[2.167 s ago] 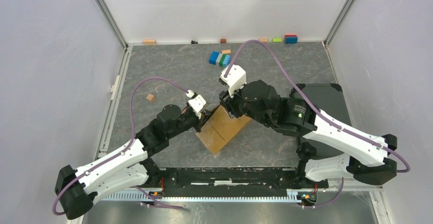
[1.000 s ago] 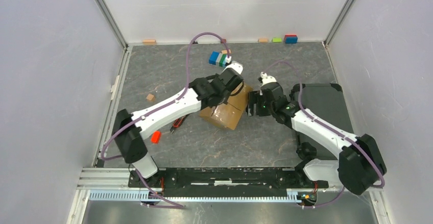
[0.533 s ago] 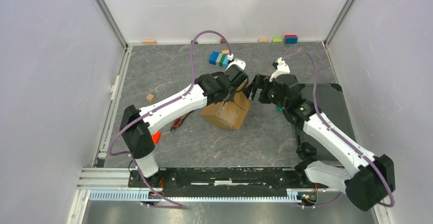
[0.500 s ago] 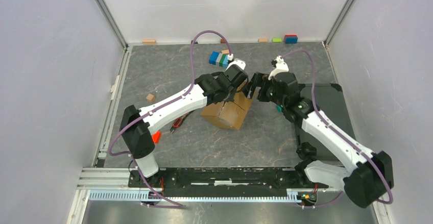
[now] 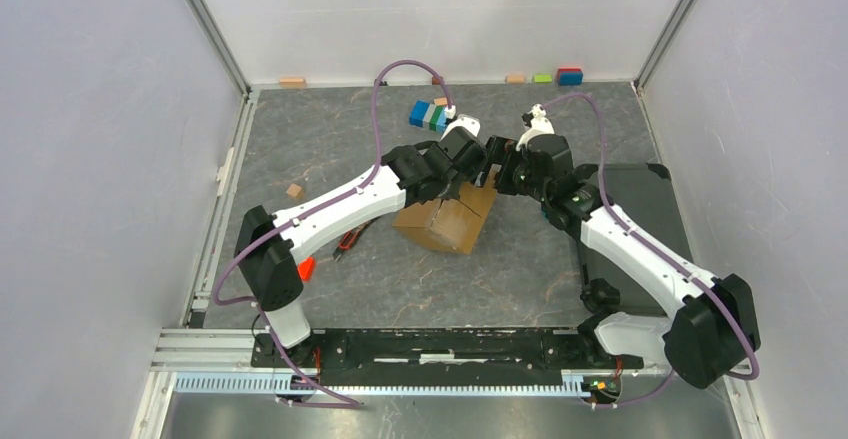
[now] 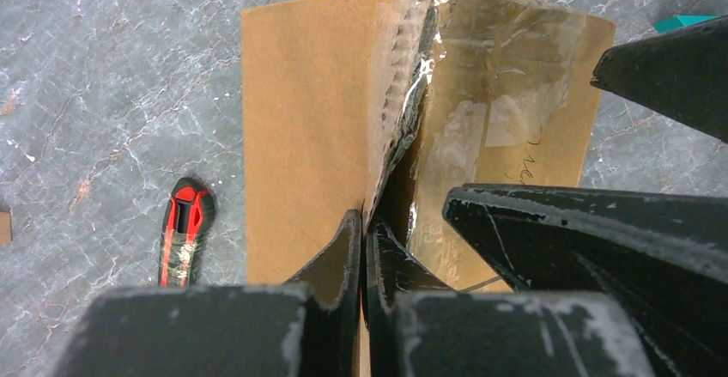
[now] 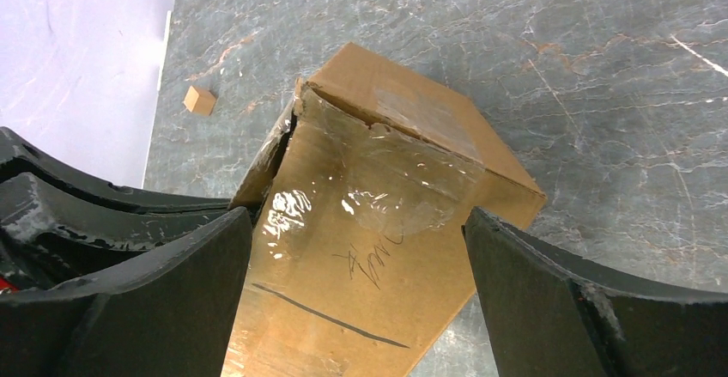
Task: Unpack the express box
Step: Open the express box at the center of the board.
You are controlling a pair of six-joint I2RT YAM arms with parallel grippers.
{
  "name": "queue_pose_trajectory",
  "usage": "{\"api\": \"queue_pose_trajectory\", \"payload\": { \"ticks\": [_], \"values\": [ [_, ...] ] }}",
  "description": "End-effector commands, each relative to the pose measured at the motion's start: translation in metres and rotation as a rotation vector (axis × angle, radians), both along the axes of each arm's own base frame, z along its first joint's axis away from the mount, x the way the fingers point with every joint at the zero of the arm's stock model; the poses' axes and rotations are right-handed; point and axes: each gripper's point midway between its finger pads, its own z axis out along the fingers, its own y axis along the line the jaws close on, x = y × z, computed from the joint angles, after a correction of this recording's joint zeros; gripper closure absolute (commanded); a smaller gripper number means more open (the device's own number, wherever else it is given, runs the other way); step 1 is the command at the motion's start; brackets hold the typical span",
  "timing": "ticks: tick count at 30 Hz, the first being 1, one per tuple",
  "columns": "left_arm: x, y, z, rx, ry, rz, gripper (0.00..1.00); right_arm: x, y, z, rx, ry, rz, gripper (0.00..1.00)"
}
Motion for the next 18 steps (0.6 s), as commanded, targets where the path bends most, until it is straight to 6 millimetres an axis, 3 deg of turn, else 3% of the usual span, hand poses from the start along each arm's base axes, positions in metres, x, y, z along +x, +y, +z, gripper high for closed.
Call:
{"api": "queue_pose_trajectory", "payload": {
  "ticks": [1,18],
  "values": [
    [-0.01,-0.012,-0.014,-0.056,0.065,0.019,0.98,0.006,0.013,0.024,0.065,-0.045,0.019,0.02],
    [-0.012,-0.019,-0.018,-0.09,0.079,0.019,0.98,0.007,0.016,-0.002,-0.05,0.075,-0.038,0.02]
  ]
}}
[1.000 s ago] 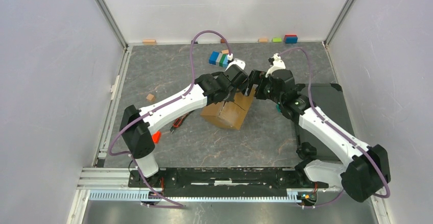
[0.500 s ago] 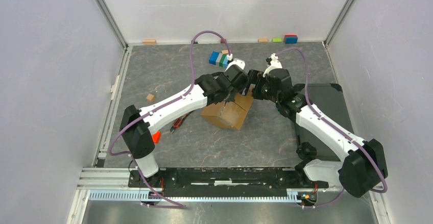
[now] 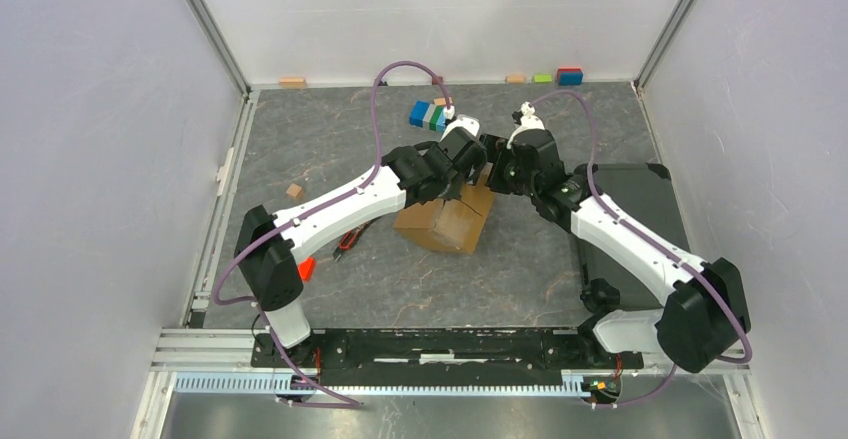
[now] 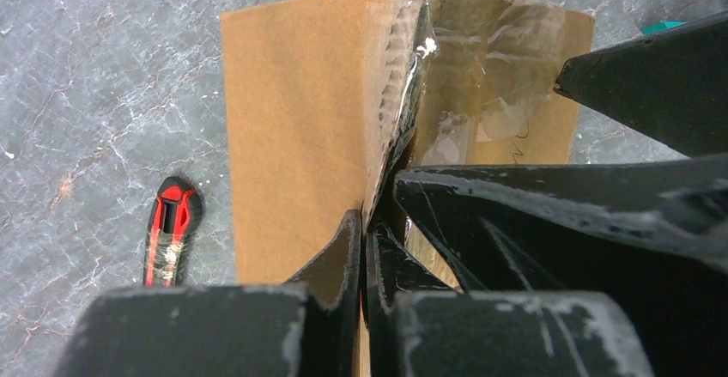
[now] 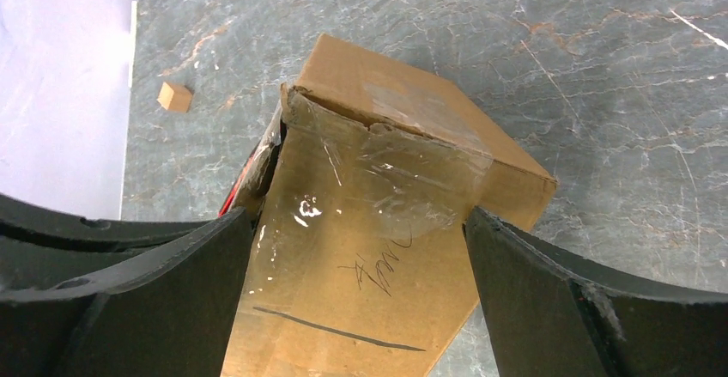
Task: Unpack the express box
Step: Open the express box at the center of the board.
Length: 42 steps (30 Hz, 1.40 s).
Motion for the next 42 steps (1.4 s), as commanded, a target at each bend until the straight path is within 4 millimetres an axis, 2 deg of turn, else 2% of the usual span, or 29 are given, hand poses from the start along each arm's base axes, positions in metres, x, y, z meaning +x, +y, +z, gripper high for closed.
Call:
{"api": "queue_pose_trajectory", "payload": {
  "ticks": [1,11,14,15,21,27,32,37,38,39,41,42],
  "values": [
    [-0.012,-0.017,-0.016,-0.073,0.07,0.01,0.98,0.004,0.003,0.005,-0.041,0.028,-0.032,0.02],
    [-0.009,-0.024,-0.019,-0.132,0.055,0.046,0.98,0.0,0.003,-0.014,-0.159,0.128,-0.064,0.02],
    [-0.005,-0.022,-0.02,-0.125,0.04,0.066,0.98,0.0,0.005,-0.019,-0.208,0.134,-0.031,0.09],
    [-0.004,-0.019,-0.02,-0.117,0.033,0.076,0.98,-0.001,0.002,-0.02,-0.224,0.135,-0.029,0.13],
    [0.0,-0.003,-0.024,-0.09,0.015,0.116,0.98,-0.005,-0.01,-0.011,-0.287,0.093,-0.009,0.62],
    [0.004,0.009,-0.029,-0.072,0.014,0.146,0.98,-0.014,-0.017,-0.01,-0.314,0.086,0.019,0.88],
    [0.006,0.018,-0.032,-0.071,0.017,0.161,0.98,-0.025,-0.025,-0.019,-0.325,0.103,0.035,1.0],
    [0.005,0.016,-0.031,-0.077,0.023,0.143,0.98,-0.031,-0.03,-0.023,-0.325,0.11,0.042,1.0],
    [0.005,0.015,-0.032,-0.081,0.025,0.137,0.98,-0.03,-0.03,-0.021,-0.312,0.107,0.034,0.97],
    [0.004,0.014,-0.032,-0.089,0.028,0.134,0.98,-0.027,-0.027,-0.015,-0.291,0.092,0.033,0.89],
    [0.003,0.013,-0.032,-0.095,0.034,0.13,0.98,-0.021,-0.02,0.004,-0.242,0.064,0.027,0.63],
    [0.003,0.013,-0.032,-0.1,0.035,0.13,0.98,-0.017,-0.018,0.013,-0.225,0.052,0.013,0.54]
  ]
}}
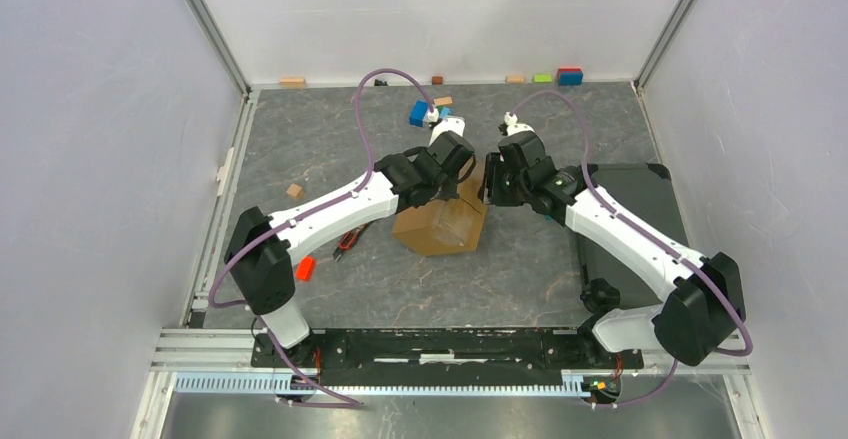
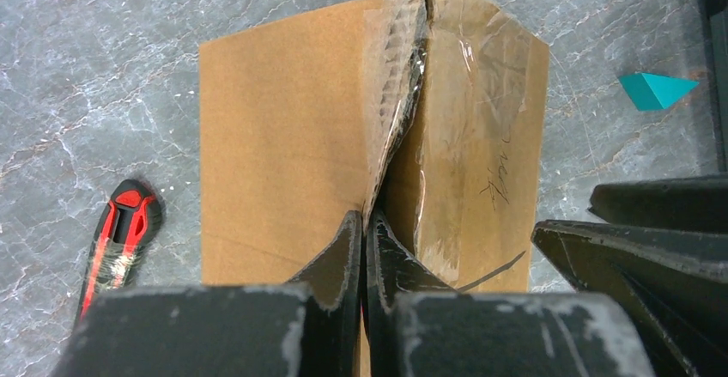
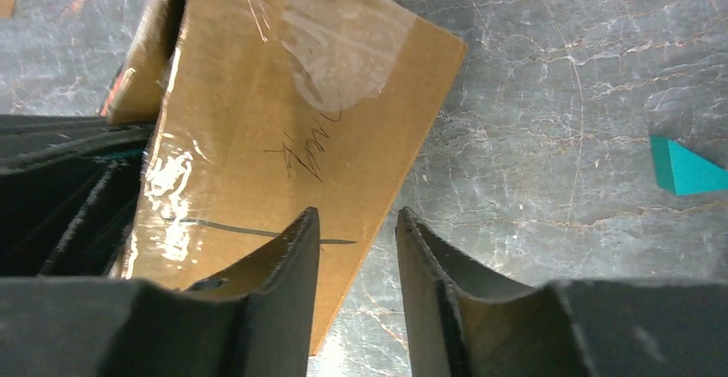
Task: Unpack the express box
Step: Open the express box at the center of the board.
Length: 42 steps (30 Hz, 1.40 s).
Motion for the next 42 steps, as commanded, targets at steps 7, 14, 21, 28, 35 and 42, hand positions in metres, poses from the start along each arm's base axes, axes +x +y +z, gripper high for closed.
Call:
{"api": "queue_pose_trajectory", "payload": {
  "ticks": [7,14,21,28,35,42],
  "values": [
    [-0.009,0.004,-0.017,-0.007,0.05,0.025,0.98,0.033,0.013,0.05,0.117,-0.085,-0.133,0.19],
    [-0.009,0.003,-0.018,-0.017,0.05,0.03,0.98,0.043,0.025,0.048,0.163,-0.08,-0.145,0.12],
    [-0.008,0.0,-0.017,-0.032,0.05,0.028,0.98,0.04,0.032,0.037,0.209,-0.052,-0.148,0.09],
    [-0.009,0.001,-0.019,-0.031,0.054,0.029,0.98,0.043,0.035,0.044,0.24,-0.068,-0.158,0.07],
    [-0.009,0.001,-0.017,-0.034,0.048,0.03,0.98,0.037,0.03,0.013,0.196,-0.009,-0.17,0.07],
    [-0.009,-0.001,-0.019,-0.043,0.052,0.025,0.98,0.038,0.026,-0.003,0.148,0.018,-0.184,0.06]
  ]
}}
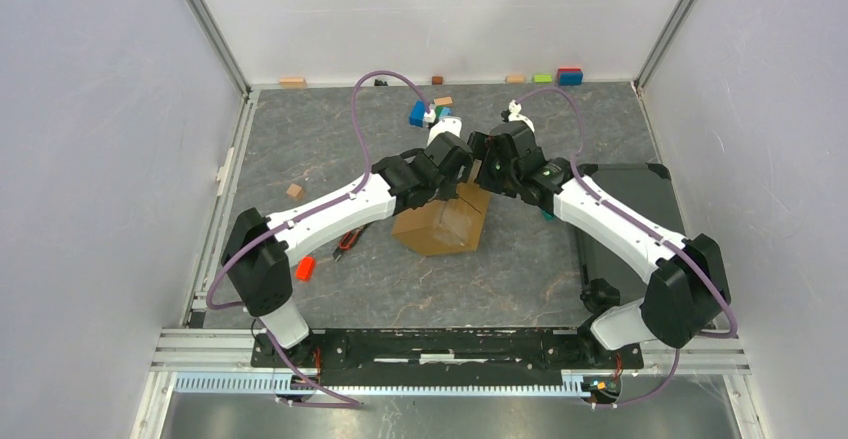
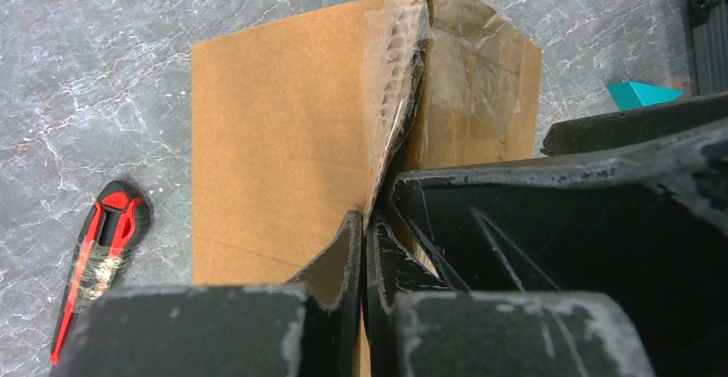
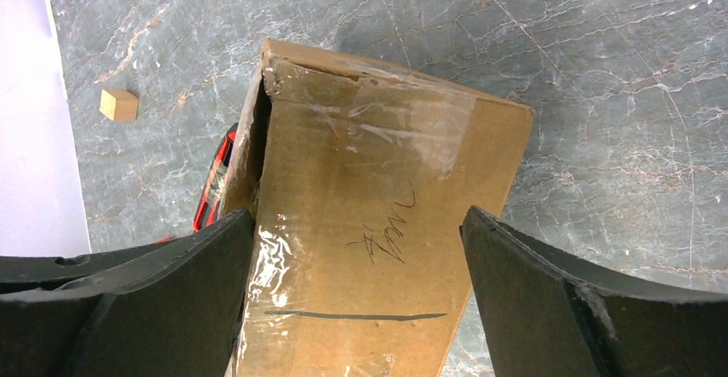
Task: Unpack the express box
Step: Open the express box at the center of the board.
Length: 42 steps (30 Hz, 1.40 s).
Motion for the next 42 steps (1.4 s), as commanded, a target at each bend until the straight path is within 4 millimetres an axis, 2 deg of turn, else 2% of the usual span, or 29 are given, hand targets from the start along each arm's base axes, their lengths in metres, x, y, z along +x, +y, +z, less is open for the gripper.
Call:
{"api": "queue_pose_trajectory", "payload": {
  "ticks": [1,4,11,12,14,16,17,20,24,29,33,36,39,42],
  "values": [
    [-0.009,0.0,-0.018,-0.008,0.056,0.016,0.98,0.004,-0.007,-0.019,-0.065,0.034,-0.031,0.05],
    [-0.009,-0.004,-0.019,-0.019,0.059,0.009,0.98,0.008,-0.01,-0.019,-0.121,0.041,-0.036,0.02],
    [-0.007,-0.012,-0.023,-0.027,0.059,0.007,0.98,0.009,-0.009,-0.031,-0.208,0.073,-0.012,0.04],
    [-0.006,-0.01,-0.022,-0.019,0.053,0.011,0.98,0.008,-0.011,-0.033,-0.225,0.073,-0.008,0.09],
    [-0.003,-0.005,-0.022,0.004,0.041,0.023,0.98,0.007,-0.015,-0.035,-0.26,0.057,0.014,0.29],
    [-0.001,0.002,-0.025,0.033,0.037,0.041,0.98,0.006,-0.022,-0.03,-0.306,0.048,0.023,0.62],
    [0.001,0.005,-0.027,0.04,0.038,0.049,0.98,0.006,-0.025,-0.026,-0.318,0.036,0.027,0.74],
    [0.003,0.013,-0.033,0.058,0.041,0.073,0.98,0.005,-0.029,-0.016,-0.34,0.012,0.044,0.88],
    [0.006,0.02,-0.037,0.072,0.043,0.095,0.98,0.001,-0.031,-0.01,-0.354,0.007,0.075,0.98],
    [0.007,0.025,-0.035,0.069,0.04,0.097,0.98,-0.009,-0.04,-0.015,-0.382,0.021,0.104,1.0],
    [0.008,0.027,-0.03,0.066,0.038,0.088,0.98,-0.022,-0.056,-0.022,-0.372,0.029,0.113,1.0],
    [0.007,0.027,-0.025,0.069,0.035,0.074,0.98,-0.029,-0.068,-0.018,-0.334,0.016,0.107,0.99],
    [0.007,0.026,-0.023,0.073,0.036,0.063,0.98,-0.033,-0.071,-0.011,-0.292,0.001,0.118,0.98],
    [0.005,0.023,-0.017,0.06,0.04,0.035,0.98,-0.038,-0.072,-0.009,-0.276,-0.004,0.152,0.91]
  ]
}}
